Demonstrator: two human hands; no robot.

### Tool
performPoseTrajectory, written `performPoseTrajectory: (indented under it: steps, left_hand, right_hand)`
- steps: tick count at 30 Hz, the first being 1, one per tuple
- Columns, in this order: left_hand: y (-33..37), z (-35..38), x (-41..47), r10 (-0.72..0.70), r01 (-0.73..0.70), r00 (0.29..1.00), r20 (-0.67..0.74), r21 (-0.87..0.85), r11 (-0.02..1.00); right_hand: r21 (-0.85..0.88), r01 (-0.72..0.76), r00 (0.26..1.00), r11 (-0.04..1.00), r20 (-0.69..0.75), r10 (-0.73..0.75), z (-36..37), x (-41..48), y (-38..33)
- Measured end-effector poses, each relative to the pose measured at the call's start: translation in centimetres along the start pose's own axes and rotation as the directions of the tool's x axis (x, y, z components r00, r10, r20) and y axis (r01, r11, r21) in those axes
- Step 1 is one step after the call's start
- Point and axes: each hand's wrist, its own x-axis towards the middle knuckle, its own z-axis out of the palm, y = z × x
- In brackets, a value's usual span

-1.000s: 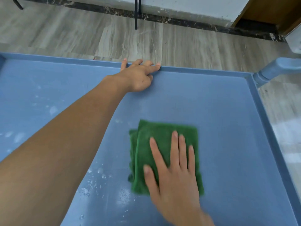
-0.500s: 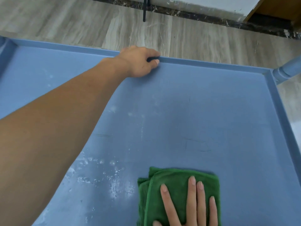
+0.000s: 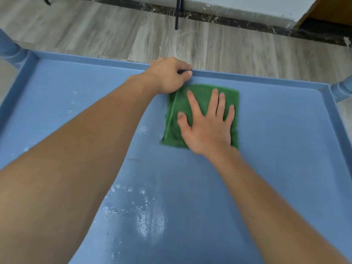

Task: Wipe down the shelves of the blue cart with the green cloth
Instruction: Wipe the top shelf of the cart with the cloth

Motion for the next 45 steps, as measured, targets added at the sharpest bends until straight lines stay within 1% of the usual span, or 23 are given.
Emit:
performPoseTrajectory:
  steps: [4, 7, 9, 11, 16, 21, 24, 26, 28, 31, 33, 34, 37, 39, 42, 45]
  left_hand:
    - [-0.1, 0.1, 0.2, -0.013, 0.013, 1.000, 0.011, 0.020, 1.000]
    - [-0.4, 0.3, 0.0, 0.003, -0.004, 1.000, 0.024, 0.023, 1.000]
    - [-0.6, 0.8, -0.4, 0.055, -0.060, 0.997, 0.054, 0.095, 0.994]
    - [-0.9, 1.0, -0.6, 0.080, -0.091, 0.994, 0.080, 0.148, 0.985]
    - [-1.9, 0.4, -1.1, 0.086, -0.098, 0.992, 0.095, 0.125, 0.987]
    - [-2.2, 0.5, -1.5, 0.076, -0.091, 0.990, 0.117, 0.132, 0.987]
    - [-2.1, 0.2, -1.8, 0.074, -0.094, 0.987, 0.142, 0.138, 0.986]
    - [-2.0, -0.4, -2.1, 0.072, -0.092, 0.984, 0.161, 0.120, 0.989]
    - [-2.7, -1.4, -2.5, 0.033, -0.046, 0.987, 0.156, 0.082, 0.996]
    - [-6.0, -3.6, -3.1, -0.090, 0.084, 0.993, 0.081, 0.071, 0.994]
    - [-9.0, -4.8, -3.9, -0.146, 0.143, 0.989, 0.033, 0.072, 0.987]
    - [-10.2, -5.1, -4.3, -0.162, 0.161, 0.987, 0.015, 0.046, 0.986]
    - [-11.5, -5.5, -4.8, -0.195, 0.194, 0.981, -0.010, -0.051, 0.980]
    - [-11.4, -5.2, -4.5, -0.213, 0.211, 0.977, -0.018, -0.096, 0.973]
    - [-11.8, -4.8, -4.3, -0.215, 0.208, 0.975, -0.053, -0.117, 0.971]
    - [-12.1, -4.6, -4.4, -0.186, 0.179, 0.981, -0.056, -0.115, 0.977]
  right_hand:
    - [-0.002, -0.026, 0.999, 1.000, 0.028, 0.026, 0.1, 4.7, -0.8]
    - [-0.013, -0.032, 0.999, 0.999, 0.028, 0.032, 0.0, 4.5, -1.0]
    - [-0.013, -0.020, 1.000, 1.000, 0.023, 0.020, 0.0, 3.3, -1.0]
    - [-0.018, -0.001, 1.000, 1.000, 0.009, 0.001, 0.0, 0.8, -1.2]
    - [-0.033, 0.064, 0.998, 0.997, -0.014, -0.064, -0.3, -10.0, -2.0]
    - [-0.004, 0.110, 0.994, 0.994, 0.007, -0.110, -0.3, -21.1, -2.3]
    - [-0.059, 0.097, 0.995, 0.994, 0.022, -0.096, 0.0, -26.1, -2.6]
    - [-0.115, 0.048, 0.999, 0.992, 0.030, -0.045, 0.1, -28.2, -3.1]
    - [-0.136, -0.004, 0.999, 0.991, 0.036, 0.009, 0.1, -29.3, -3.5]
    - [-0.152, -0.006, 1.000, 0.988, 0.017, 0.009, 0.0, -29.5, -3.9]
    - [-0.133, -0.005, 0.999, 0.991, 0.031, 0.009, 0.0, -29.2, -4.2]
    - [-0.111, -0.005, 0.999, 0.994, 0.044, 0.010, -0.1, -28.8, -4.3]
    - [-0.041, 0.018, 0.998, 0.999, 0.061, -0.016, -0.1, -26.1, -5.1]
    - [-0.038, 0.042, 0.997, 0.998, 0.064, -0.040, 0.1, -23.4, -5.7]
    - [-0.038, 0.039, 0.998, 0.999, 0.042, -0.037, 0.6, -17.4, -7.0]
    - [-0.034, 0.009, 1.000, 0.999, 0.016, -0.009, 1.2, -10.6, -8.4]
